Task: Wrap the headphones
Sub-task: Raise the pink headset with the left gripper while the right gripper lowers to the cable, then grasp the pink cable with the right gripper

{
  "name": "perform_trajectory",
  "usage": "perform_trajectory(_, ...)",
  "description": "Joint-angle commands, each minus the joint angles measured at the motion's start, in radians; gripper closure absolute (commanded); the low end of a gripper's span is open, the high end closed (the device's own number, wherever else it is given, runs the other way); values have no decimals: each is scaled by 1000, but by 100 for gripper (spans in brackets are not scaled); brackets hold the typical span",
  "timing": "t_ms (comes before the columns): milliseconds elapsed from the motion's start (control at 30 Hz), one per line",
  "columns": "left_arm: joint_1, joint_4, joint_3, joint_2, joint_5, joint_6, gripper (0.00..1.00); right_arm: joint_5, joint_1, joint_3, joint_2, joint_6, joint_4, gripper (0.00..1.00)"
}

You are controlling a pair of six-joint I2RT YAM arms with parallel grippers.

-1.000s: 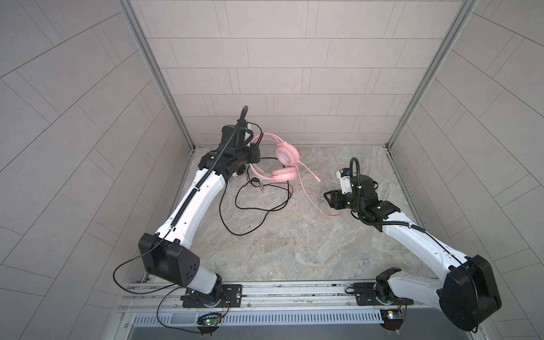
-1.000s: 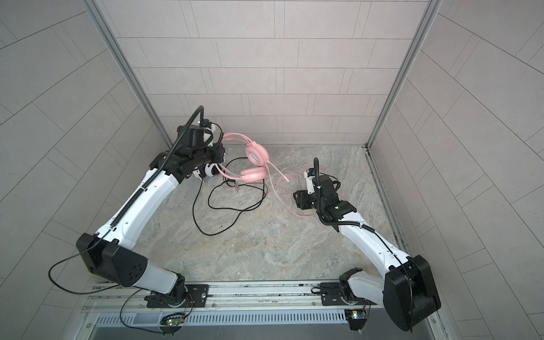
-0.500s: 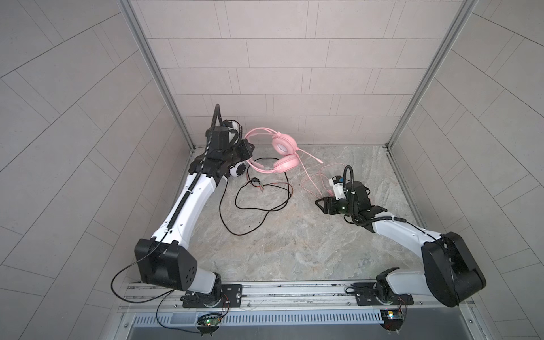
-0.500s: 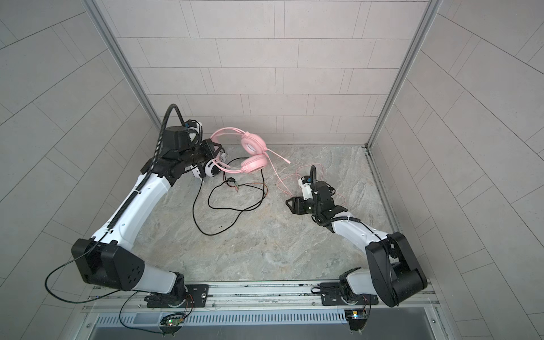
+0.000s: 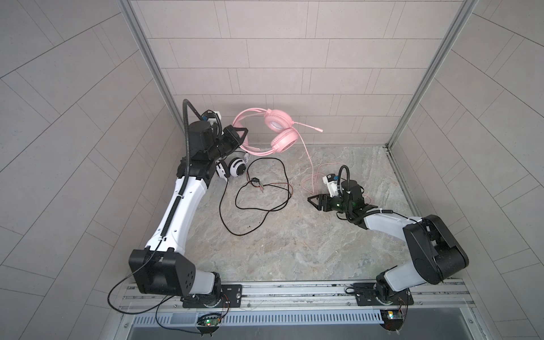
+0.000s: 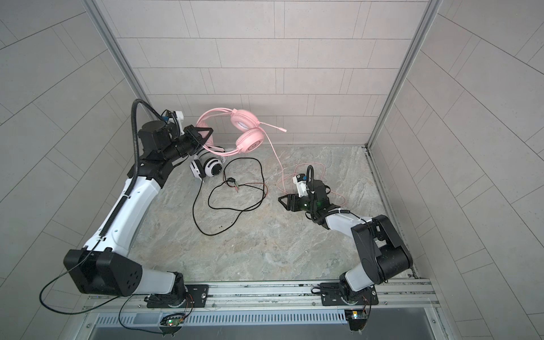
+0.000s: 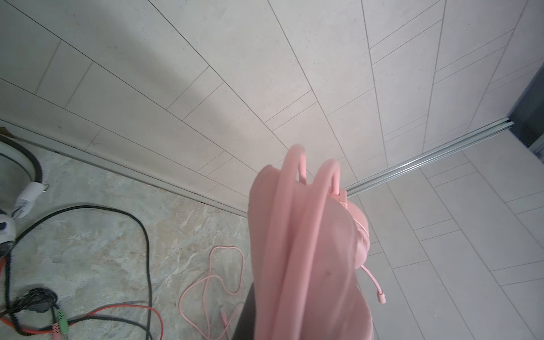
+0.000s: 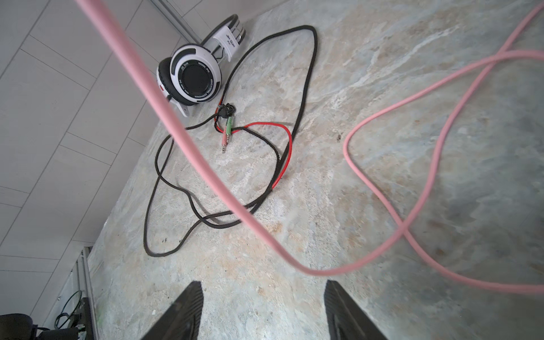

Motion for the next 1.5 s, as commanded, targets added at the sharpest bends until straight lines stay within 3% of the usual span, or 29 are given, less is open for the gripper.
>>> perform_trajectory(0, 8, 212, -4, -23, 77, -144, 100, -37, -2, 14, 27, 32, 106, 32)
perform_trajectory(100, 12, 272, -5, -20, 86, -219, 100, -55, -2, 44, 63, 48, 151, 31)
perform_trajectory(200, 13, 265, 40, -10, 103, -248, 100, -75, -2, 77, 106, 69, 206, 17)
perform_trajectory(633, 15, 136, 183, 59, 99, -235, 100, -88, -2, 264, 240, -9, 168, 10)
perform_trajectory(833, 20, 120, 284, 114, 105, -274, 100, -120, -3, 374, 372, 36, 223, 15)
perform_trajectory(1033, 37, 210, 332, 192, 114, -384, 100, -125, 4, 363, 448, 104, 346, 16)
perform_trajectory(1333, 90, 244, 513, 336, 116, -474, 100, -133, 9, 518, 585, 109, 316, 19)
perform_trajectory(1467, 113, 256, 564, 391, 110, -493, 100, -152, 15, 577, 625, 83, 251, 33)
